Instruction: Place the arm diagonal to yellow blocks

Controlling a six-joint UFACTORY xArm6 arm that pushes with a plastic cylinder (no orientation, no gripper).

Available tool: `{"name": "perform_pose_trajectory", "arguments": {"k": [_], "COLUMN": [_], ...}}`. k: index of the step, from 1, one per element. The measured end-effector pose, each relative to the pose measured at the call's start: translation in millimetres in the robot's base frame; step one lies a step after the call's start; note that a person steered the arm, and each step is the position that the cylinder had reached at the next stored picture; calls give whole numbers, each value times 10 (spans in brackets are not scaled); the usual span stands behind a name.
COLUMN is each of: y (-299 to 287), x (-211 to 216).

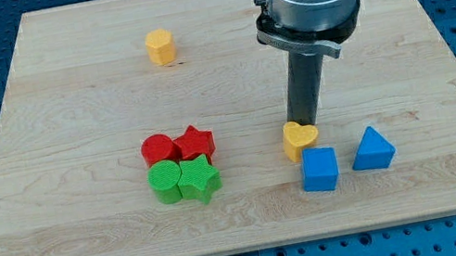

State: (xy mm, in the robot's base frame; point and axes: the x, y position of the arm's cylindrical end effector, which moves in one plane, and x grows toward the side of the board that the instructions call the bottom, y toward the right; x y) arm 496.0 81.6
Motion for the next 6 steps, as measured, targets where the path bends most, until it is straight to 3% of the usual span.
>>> {"name": "perform_pose_trajectory", "arguments": {"k": [2,3,6], "y": [-641,-940,-952], "x": [-602,-632,-693]}}
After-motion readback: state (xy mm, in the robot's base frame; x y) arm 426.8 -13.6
